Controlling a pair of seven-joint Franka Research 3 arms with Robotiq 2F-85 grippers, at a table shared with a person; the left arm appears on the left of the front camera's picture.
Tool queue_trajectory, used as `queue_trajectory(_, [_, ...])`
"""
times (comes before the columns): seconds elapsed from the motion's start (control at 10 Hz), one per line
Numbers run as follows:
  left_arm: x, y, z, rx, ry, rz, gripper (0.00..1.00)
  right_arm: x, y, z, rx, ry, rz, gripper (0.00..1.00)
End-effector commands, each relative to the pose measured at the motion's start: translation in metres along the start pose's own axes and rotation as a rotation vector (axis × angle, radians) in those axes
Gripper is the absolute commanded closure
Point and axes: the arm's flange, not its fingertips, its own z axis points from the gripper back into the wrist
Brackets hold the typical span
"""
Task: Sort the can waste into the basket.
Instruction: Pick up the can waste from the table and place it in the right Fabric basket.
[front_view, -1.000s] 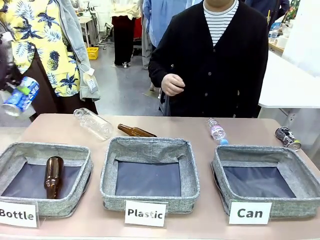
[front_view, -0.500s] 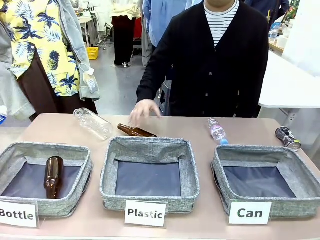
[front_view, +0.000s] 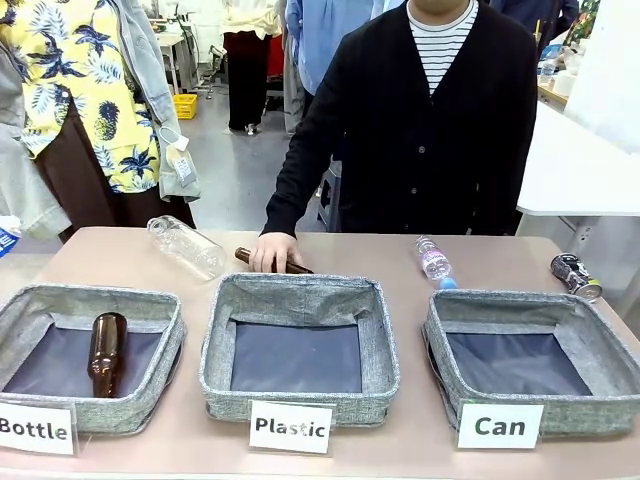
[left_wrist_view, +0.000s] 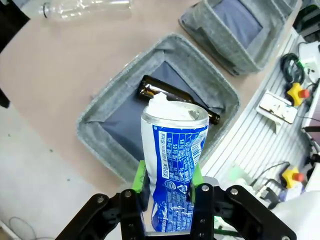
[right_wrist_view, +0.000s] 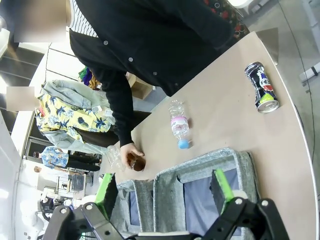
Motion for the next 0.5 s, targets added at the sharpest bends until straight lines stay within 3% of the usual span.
queue_trajectory(0.0, [0.028, -0.052, -0.024, 0.052, 0.022, -0.267, 0.62, 0.0, 0.0, 0.0, 0.0, 0.0, 0.0, 0.0])
queue_trajectory(0.1, [0.071, -0.092, -0.035, 0.116, 0.027, -0.423, 0.62, 0.008, 0.021, 0.009, -0.039, -0.053, 0.074, 0.0])
queue_trajectory(0.2, [0.114, -0.129, -0.041, 0.181, 0.027, -0.536, 0.62, 0.007, 0.033, 0.021, -0.043, -0.017, 0.146, 0.0])
queue_trajectory(0.4, [0.169, -0.193, -0.063, 0.167, 0.021, -0.742, 0.62, 0.01, 0.011, 0.056, -0.124, 0.023, 0.193, 0.0])
